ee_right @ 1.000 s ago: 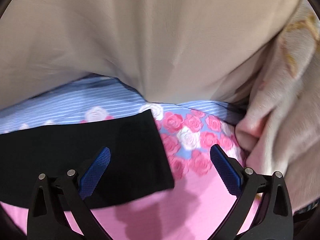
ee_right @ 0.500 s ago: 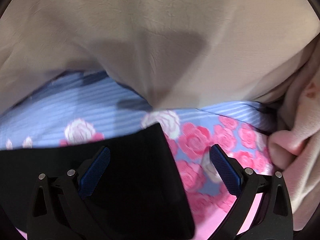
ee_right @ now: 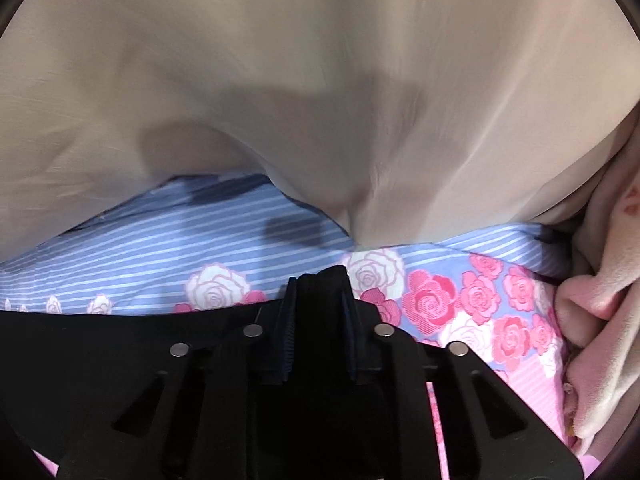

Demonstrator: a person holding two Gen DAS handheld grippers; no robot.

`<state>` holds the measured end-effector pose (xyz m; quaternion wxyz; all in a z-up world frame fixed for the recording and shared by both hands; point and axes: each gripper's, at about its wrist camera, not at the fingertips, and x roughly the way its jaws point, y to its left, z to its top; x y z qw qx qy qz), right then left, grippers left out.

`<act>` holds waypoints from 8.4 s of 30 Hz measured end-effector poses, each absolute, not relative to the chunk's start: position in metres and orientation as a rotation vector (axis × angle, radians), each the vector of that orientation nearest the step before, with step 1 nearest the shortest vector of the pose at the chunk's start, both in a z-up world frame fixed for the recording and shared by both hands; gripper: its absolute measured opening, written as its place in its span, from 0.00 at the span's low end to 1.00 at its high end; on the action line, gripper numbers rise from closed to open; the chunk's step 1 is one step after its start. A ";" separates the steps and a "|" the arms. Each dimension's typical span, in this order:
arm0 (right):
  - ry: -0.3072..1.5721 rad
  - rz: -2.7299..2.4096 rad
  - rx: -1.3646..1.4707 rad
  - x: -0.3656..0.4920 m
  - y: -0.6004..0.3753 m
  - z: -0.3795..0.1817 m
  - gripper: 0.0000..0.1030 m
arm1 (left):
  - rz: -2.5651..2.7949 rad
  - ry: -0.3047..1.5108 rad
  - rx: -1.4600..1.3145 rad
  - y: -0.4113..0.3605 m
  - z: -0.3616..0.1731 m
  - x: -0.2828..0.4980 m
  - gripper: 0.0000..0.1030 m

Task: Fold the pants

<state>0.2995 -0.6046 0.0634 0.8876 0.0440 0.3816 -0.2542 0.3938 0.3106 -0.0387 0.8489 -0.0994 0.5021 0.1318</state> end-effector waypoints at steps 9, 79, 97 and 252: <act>0.597 -0.415 0.066 0.202 -0.567 0.140 0.16 | 0.123 0.868 -0.224 0.308 0.041 0.315 0.15; 0.552 -0.378 -0.116 -0.098 -0.489 0.123 0.28 | 0.098 0.938 -0.061 0.205 -0.004 0.118 0.73; 0.846 -0.464 -0.045 -0.010 -0.549 0.023 0.62 | 0.055 0.962 -0.037 0.147 -0.013 0.144 0.73; 0.890 0.836 -0.648 0.316 0.186 -0.092 0.17 | 0.047 1.032 -0.067 0.341 0.009 0.067 0.69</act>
